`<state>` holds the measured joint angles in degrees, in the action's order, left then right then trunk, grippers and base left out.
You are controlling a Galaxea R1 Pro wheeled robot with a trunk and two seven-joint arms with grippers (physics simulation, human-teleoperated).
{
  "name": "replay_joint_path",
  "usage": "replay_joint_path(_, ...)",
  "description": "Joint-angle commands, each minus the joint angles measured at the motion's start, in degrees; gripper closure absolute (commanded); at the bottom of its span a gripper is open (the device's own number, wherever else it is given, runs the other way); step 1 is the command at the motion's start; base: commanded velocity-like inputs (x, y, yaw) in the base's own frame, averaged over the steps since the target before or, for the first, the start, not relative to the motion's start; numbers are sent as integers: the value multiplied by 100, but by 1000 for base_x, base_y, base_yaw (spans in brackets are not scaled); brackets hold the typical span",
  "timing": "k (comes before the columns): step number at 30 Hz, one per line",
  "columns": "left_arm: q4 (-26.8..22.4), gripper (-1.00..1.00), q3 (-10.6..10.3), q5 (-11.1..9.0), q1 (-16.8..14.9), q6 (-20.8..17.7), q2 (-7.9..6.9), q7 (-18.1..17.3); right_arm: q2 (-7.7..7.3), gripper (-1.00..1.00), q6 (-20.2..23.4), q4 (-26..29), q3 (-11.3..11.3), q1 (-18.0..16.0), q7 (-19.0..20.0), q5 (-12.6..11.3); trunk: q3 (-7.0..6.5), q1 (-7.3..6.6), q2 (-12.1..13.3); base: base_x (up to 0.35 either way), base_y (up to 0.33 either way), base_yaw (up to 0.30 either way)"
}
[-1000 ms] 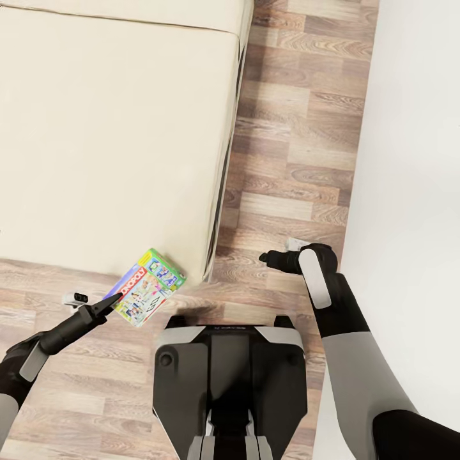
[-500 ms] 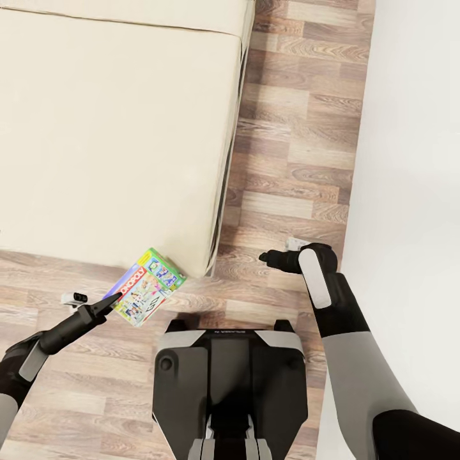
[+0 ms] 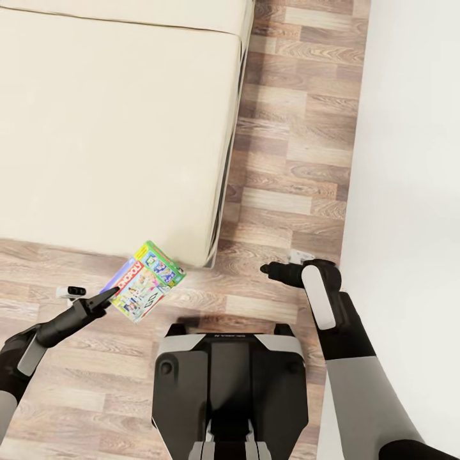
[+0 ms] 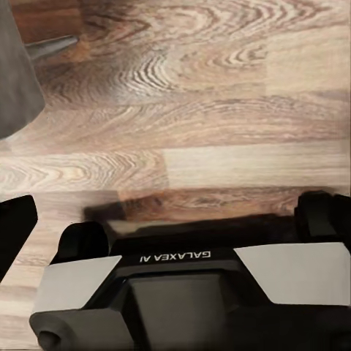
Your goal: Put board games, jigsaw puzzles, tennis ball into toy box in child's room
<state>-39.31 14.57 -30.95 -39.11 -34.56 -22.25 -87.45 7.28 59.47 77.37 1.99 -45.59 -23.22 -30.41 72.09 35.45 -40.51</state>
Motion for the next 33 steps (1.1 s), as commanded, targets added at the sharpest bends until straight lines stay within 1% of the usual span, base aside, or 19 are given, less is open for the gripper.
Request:
replay_joint_path(1,-2,100,0,1,0,-82,0,-19,1,-100,9,15,3,34,-60,-55,-7,0,-5,-234,0,0)
replay_joint_path(4,-5,100,1,1,0,-120,-4,-24,1,-100,2,22,3,113,-60,-53,-35,0,-5,-119,0,0)
replay_joint_path(6,-10,100,2,1,0,-133,-6,-29,7,-100,-9,23,3,259,-59,-53,-54,0,-5,-39,0,0)
replay_joint_path(11,-15,100,2,1,0,-146,-7,-35,4,-100,-452,31,3,585,-51,-63,-101,0,-5,-113,0,0)
replay_joint_path(13,-15,100,2,2,0,-147,-10,-35,6,-100,-557,36,6,687,-41,-67,-120,0,-5,-55,0,0)
replay_joint_path(18,-15,100,-5,1,0,-148,-126,-43,14,-100,-650,37,27,857,-27,-68,-150,0,-5,-169,46,0)
replay_joint_path(22,-15,100,-7,1,0,-148,-151,-96,27,-100,-698,106,55,1023,-25,-43,-154,0,-5,-64,23,0)
replay_joint_path(24,52,100,-18,-11,67,-224,-86,-113,92,-100,-632,40,103,1087,-22,-116,-154,0,-5,0,0,0)
replay_joint_path(26,119,100,-16,-12,133,-299,-21,-110,148,-100,-569,-25,101,1143,-21,-118,-154,0,-5,0,0,0)
replay_joint_path(28,125,100,-14,-13,140,-372,44,-107,149,-100,-534,-61,99,1137,-22,-119,-154,0,-5,0,0,0)
replay_joint_path(30,125,100,-11,-8,166,-393,56,-102,159,-100,-507,-69,90,1143,-19,-121,-154,0,-5,0,0,0)
replay_joint_path(33,146,100,-1,9,265,-399,46,-96,179,-100,-499,-166,77,1241,-17,-122,-154,0,-5,0,0,0)
